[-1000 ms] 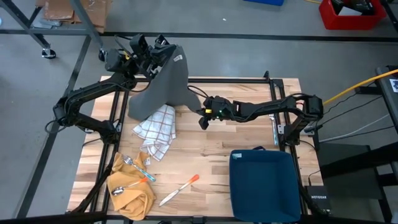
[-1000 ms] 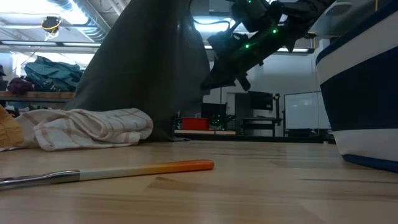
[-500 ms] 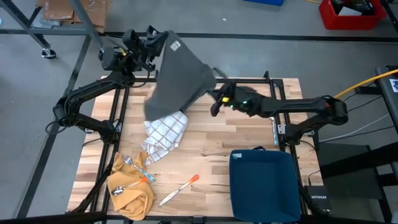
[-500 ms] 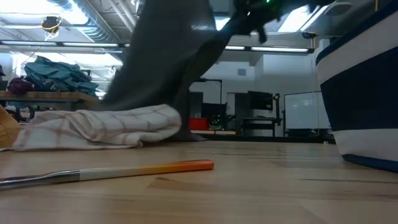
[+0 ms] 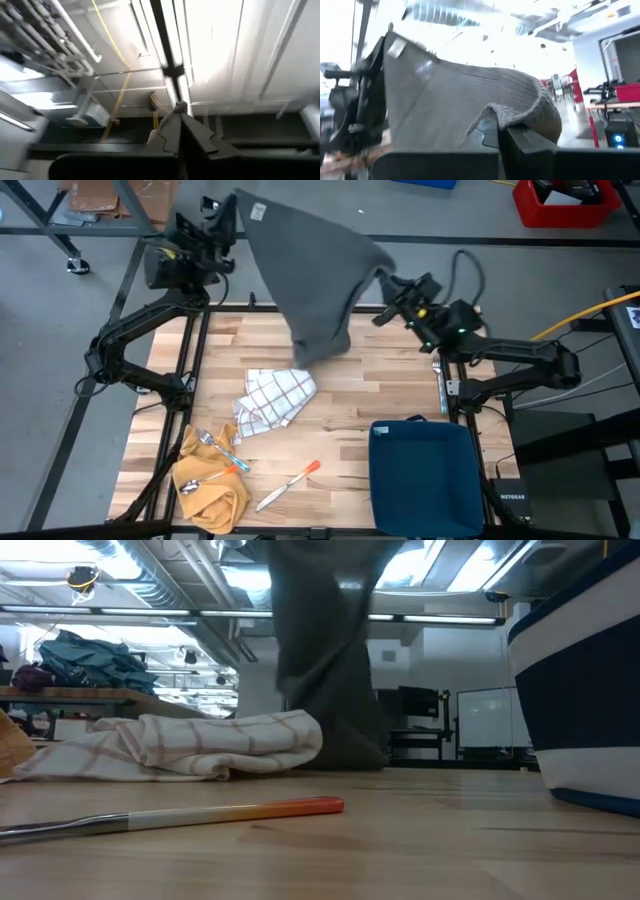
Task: Fold towel
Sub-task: Fold the grey towel
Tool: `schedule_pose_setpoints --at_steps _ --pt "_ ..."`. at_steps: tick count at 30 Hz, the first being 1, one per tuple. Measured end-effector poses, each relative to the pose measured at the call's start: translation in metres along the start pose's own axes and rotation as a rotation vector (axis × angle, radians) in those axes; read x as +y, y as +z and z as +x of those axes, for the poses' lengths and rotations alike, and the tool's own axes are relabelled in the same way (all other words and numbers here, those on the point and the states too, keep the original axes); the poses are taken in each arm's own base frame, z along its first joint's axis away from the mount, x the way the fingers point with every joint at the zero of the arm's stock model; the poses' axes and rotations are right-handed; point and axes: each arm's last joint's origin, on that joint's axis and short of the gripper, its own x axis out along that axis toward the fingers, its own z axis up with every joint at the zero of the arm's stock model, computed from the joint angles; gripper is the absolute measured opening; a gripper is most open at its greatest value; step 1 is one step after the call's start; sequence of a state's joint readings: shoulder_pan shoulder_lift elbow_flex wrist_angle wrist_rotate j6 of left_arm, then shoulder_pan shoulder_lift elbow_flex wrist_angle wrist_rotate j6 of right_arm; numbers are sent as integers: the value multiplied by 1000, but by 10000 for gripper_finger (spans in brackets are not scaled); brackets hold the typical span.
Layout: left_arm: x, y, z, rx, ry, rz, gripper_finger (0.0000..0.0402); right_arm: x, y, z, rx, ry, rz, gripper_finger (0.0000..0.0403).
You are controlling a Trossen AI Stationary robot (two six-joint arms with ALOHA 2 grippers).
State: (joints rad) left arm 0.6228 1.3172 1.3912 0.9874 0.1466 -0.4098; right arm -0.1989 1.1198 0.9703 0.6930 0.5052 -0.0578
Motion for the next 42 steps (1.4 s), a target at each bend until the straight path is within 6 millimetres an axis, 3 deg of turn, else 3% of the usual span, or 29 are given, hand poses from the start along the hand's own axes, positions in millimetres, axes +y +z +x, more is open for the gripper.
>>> schedule_pose_setpoints --at_steps 6,12,16,23,27,34,37,42 --pt "-12 7 8 -26 -42 -83 0 -9 36 -16 -107 45 55 1" --pt "-18 15 13 -56 -60 17 0 -19 76 -30 -221 60 115 1" --pt "-19 19 15 -69 -63 50 0 -20 106 -32 -305 89 148 1" --pt "-20 22 16 -81 -70 -53 0 -19 147 -27 -322 130 146 1" --pt "-20 22 17 -82 -65 -35 0 -16 155 -22 -274 142 122 1" --pt "-20 19 17 -50 -83 -16 0 -11 150 -12 -211 129 95 1" --pt "-20 12 17 53 -142 -49 0 -8 145 -8 -197 130 87 1" --pt "-19 -15 12 373 -196 -167 4 -7 141 -5 -184 114 49 1"
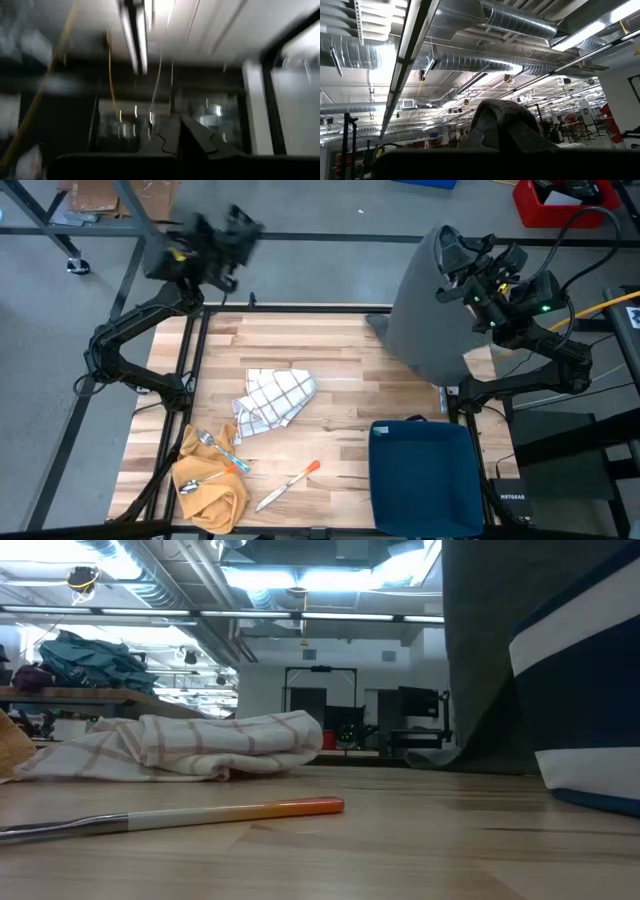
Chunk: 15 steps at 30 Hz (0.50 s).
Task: Fold towel
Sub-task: Fold the grey towel
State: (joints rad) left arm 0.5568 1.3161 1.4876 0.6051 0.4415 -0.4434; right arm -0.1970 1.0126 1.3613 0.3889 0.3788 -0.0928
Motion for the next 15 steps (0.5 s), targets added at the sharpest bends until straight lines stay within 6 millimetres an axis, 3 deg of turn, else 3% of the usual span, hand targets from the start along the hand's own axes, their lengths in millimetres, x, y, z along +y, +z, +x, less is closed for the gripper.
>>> schedule_pose_setpoints --at_steps 5,9,15 --pt "-3 -31 3 244 28 57 41 0 -2 1 7 -28 -21 1" --pt "-10 -52 8 345 -4 77 91 0 -3 1 12 -28 -24 1" --pt "-26 -100 20 493 -101 114 153 0 -7 4 20 -65 -26 1"
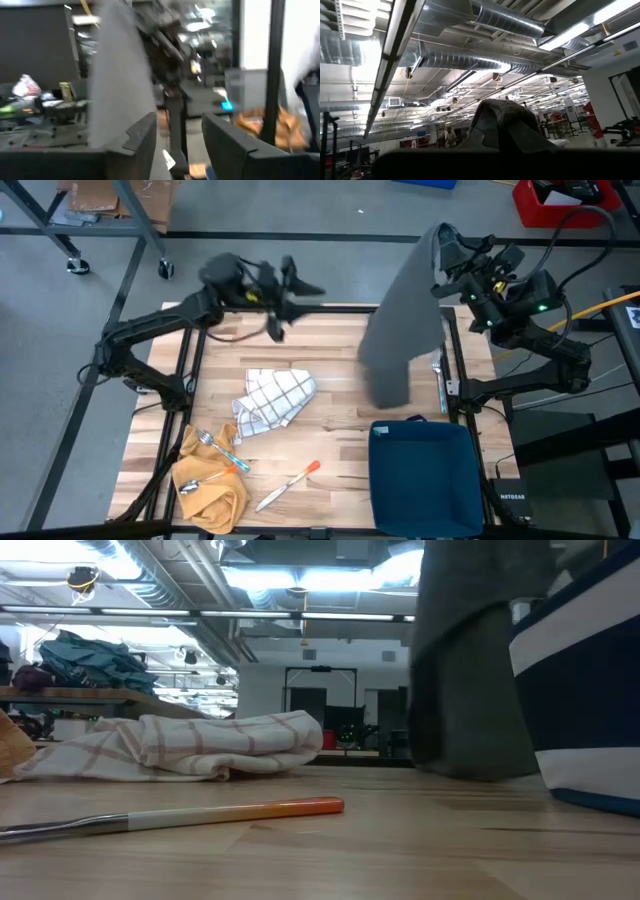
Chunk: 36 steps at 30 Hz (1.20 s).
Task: Fold towel
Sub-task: Fold the grey towel
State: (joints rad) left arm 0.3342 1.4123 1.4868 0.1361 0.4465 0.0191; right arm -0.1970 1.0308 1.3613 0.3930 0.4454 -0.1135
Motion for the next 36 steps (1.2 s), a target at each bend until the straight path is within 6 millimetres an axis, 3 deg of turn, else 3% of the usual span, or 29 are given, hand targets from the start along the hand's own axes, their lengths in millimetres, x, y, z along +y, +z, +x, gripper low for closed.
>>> schedule_pose_setpoints --at_steps 12,18,25,31,36 --pt "-47 -104 82 227 -172 245 166 11 -32 15 76 -9 -37 1" --pt "-69 -147 104 338 -144 379 166 14 -43 20 91 -7 -44 1" --pt "-90 -188 119 434 -167 392 166 14 -41 21 66 -8 -30 1" --pt "-87 -212 124 558 10 440 166 15 -39 21 42 15 -17 1" --pt "-74 -216 121 670 323 507 166 15 -40 21 42 16 -17 1"
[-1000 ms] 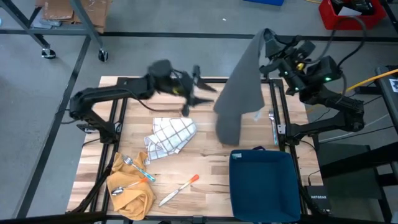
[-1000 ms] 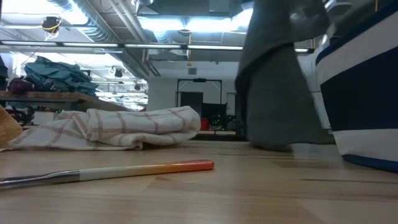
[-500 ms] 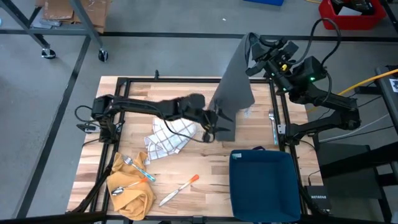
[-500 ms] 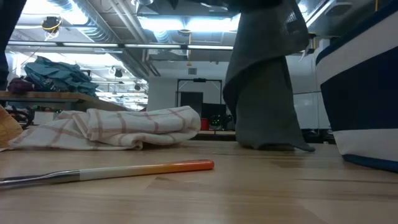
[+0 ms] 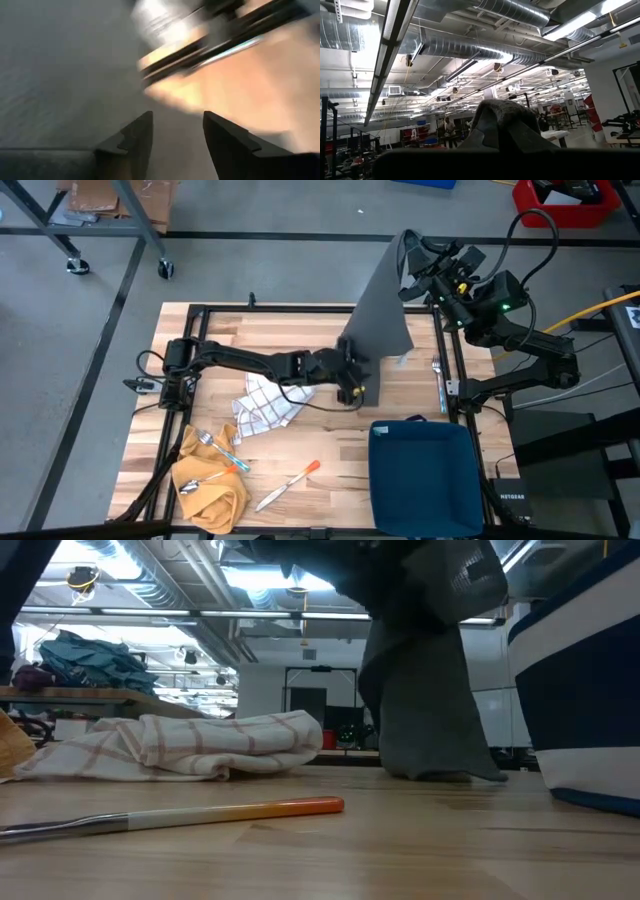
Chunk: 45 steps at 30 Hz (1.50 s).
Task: Fold towel
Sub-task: Fold the grey towel
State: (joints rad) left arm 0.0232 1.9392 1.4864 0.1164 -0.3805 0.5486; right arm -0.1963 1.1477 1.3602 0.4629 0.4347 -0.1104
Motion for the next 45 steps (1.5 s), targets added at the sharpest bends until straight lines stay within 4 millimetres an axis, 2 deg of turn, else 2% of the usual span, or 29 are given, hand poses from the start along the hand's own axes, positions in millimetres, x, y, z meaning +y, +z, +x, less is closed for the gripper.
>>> schedule_pose_setpoints --at_steps 7,11,15,23,29,35,45 --pt "22 -12 3 201 339 -16 166 0 0 0 1 0 0 1" --pt "27 -15 4 225 384 -22 166 0 -1 0 14 -1 -10 1" --pt "20 -10 1 210 372 -18 166 -2 -2 0 25 -65 -45 1" --pt "-4 18 -11 17 283 -127 166 -1 -6 2 31 -75 -62 1" --pt "-12 40 -21 -192 223 -225 166 2 -14 6 48 -73 -72 1" --pt "-6 51 -27 -317 257 -300 166 6 -26 12 53 -64 -63 1" --pt "10 44 -20 -361 265 -598 166 15 -49 23 42 -39 -9 1"
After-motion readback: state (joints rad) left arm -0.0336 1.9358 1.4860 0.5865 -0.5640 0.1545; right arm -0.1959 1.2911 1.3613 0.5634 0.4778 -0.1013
